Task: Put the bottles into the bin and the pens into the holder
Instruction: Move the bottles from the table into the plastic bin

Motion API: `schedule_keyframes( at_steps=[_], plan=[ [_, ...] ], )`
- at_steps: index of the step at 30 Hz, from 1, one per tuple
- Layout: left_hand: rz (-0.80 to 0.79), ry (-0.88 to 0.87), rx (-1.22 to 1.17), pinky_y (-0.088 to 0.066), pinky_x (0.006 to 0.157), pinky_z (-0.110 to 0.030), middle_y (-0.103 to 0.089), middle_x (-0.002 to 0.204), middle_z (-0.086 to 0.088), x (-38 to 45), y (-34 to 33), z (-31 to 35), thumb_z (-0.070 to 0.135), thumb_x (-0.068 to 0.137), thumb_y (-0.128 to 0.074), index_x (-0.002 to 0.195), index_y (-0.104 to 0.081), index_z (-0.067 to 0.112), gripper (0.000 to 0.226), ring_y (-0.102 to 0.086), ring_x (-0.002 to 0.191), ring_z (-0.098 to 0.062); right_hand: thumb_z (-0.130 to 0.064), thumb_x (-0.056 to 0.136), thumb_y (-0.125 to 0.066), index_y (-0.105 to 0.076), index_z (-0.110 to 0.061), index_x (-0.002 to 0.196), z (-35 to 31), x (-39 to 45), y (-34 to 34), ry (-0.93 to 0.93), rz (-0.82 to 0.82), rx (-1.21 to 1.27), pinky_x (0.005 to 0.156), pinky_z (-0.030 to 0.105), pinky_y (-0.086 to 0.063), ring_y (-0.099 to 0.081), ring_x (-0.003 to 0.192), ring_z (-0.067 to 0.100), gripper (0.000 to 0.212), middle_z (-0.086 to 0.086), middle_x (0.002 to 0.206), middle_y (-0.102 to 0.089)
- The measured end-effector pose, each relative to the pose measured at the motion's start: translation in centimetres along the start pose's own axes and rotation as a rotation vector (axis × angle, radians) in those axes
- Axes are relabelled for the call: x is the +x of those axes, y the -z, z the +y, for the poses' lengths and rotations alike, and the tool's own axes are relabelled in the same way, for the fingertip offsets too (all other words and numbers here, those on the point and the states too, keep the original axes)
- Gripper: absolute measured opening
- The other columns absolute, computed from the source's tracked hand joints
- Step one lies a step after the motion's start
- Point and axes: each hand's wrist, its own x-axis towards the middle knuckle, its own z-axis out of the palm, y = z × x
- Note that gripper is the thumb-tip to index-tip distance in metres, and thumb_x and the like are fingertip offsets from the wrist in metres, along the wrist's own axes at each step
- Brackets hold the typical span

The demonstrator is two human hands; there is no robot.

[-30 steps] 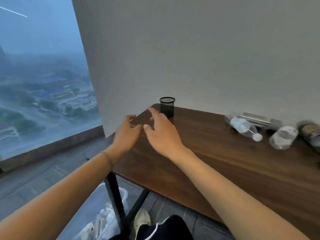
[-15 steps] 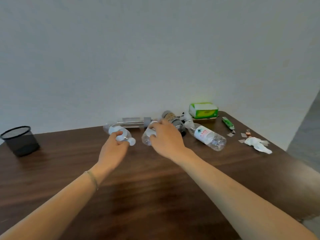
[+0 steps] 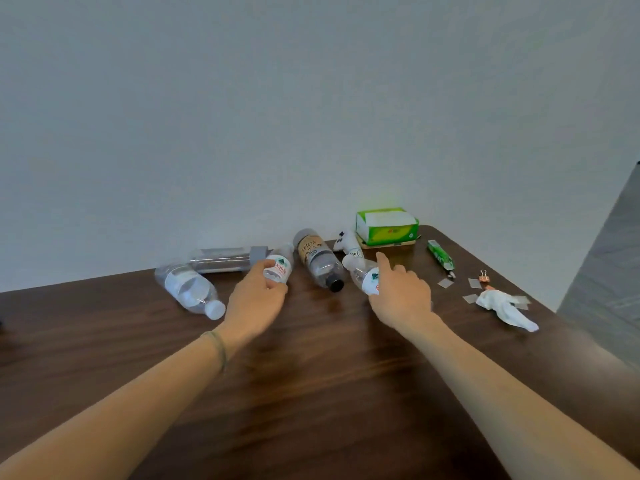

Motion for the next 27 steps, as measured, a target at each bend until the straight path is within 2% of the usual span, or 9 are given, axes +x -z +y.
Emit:
schedule_keyframes(
  at_steps=[3,5,7,10,13,14,18,23,27],
  plan=[
    [-0.005,-0.043,0.043,-0.057,0.086,-0.041,-0.070,0.114,-0.002,2.0,-0.9,2.4,0.031,0.089,-0.049,0.136,-0.048,0.035,0.048,-0.068,0.093,-0.023,-0.044,0.092,-0.063,-0.011,-0.026,0.161,0.5,-0.5,0.9,0.003,0.091,0.035,0.091,0.043,-0.049,-0.057,0.122,0.031,0.088,0.010,0.139,-0.055],
    [-0.027,-0.094,0.072,-0.057,0.083,-0.040,-0.073,0.101,-0.004,3.6,-1.8,3.9,0.031,0.090,-0.047,0.136,-0.046,0.033,0.046,-0.069,0.090,-0.024,-0.044,0.093,-0.062,-0.011,-0.027,0.161,0.9,-1.1,2.1,-0.007,0.136,0.091,0.089,0.042,-0.050,-0.057,0.122,0.030,0.087,0.009,0.138,-0.055],
    [-0.039,-0.134,0.128,-0.054,0.085,-0.040,-0.073,0.108,-0.007,5.1,-2.9,5.6,0.032,0.091,-0.049,0.141,-0.045,0.027,0.051,-0.067,0.100,-0.028,-0.044,0.093,-0.060,-0.011,-0.028,0.161,1.5,-1.7,3.2,-0.008,0.162,0.151,0.086,0.041,-0.050,-0.057,0.121,0.030,0.086,0.008,0.136,-0.055],
    [-0.130,-0.154,0.275,-0.049,0.090,-0.040,-0.062,0.132,-0.011,7.3,-5.2,7.8,0.029,0.096,-0.044,0.143,-0.046,0.011,0.050,-0.060,0.117,-0.034,-0.045,0.093,-0.059,-0.011,-0.030,0.160,2.4,-2.6,4.5,-0.013,0.171,0.230,0.082,0.040,-0.048,-0.058,0.119,0.028,0.084,0.005,0.134,-0.056],
    [-0.179,-0.113,0.403,-0.049,0.090,-0.040,-0.058,0.135,-0.008,9.8,-7.6,8.2,0.053,0.077,-0.029,0.131,-0.053,0.014,0.071,-0.061,0.113,-0.034,-0.046,0.092,-0.060,-0.013,-0.033,0.159,3.2,-3.3,5.0,-0.039,0.156,0.257,0.084,0.040,-0.051,-0.059,0.118,0.026,0.083,0.003,0.135,-0.056],
    [-0.183,-0.086,0.414,-0.049,0.092,-0.041,-0.058,0.136,-0.008,10.4,-8.4,8.0,0.057,0.078,-0.033,0.133,-0.053,0.016,0.072,-0.062,0.114,-0.034,-0.045,0.092,-0.060,-0.013,-0.033,0.159,3.4,-3.5,5.1,-0.043,0.154,0.267,0.086,0.041,-0.053,-0.059,0.118,0.025,0.083,0.002,0.136,-0.056],
    [-0.216,0.065,0.367,-0.047,0.101,-0.040,-0.055,0.148,-0.012,9.9,-10.3,8.3,0.059,0.090,-0.047,0.159,-0.025,0.022,0.081,-0.060,0.126,-0.035,-0.044,0.093,-0.060,-0.011,-0.035,0.159,4.4,-3.9,5.4,-0.048,0.155,0.304,0.090,0.040,-0.051,-0.056,0.125,0.023,0.083,-0.001,0.143,-0.053],
    [-0.160,0.103,0.234,-0.060,0.086,-0.045,-0.057,0.134,-0.018,9.3,-10.6,7.4,0.060,0.085,-0.046,0.159,-0.017,0.023,0.087,-0.067,0.102,-0.037,-0.046,0.093,-0.058,-0.011,-0.035,0.160,4.1,-3.9,6.0,-0.050,0.167,0.330,0.094,0.040,-0.046,-0.053,0.130,0.021,0.082,-0.003,0.147,-0.051],
    [-0.091,0.067,0.112,-0.063,0.077,-0.045,-0.060,0.128,-0.016,7.8,-8.5,6.8,0.059,0.084,-0.044,0.159,-0.010,0.033,0.086,-0.065,0.099,-0.038,-0.047,0.093,-0.058,-0.014,-0.035,0.159,2.1,-4.0,6.4,-0.016,0.182,0.396,0.091,0.040,-0.048,-0.054,0.128,0.023,0.081,-0.002,0.145,-0.052]
  ],
)
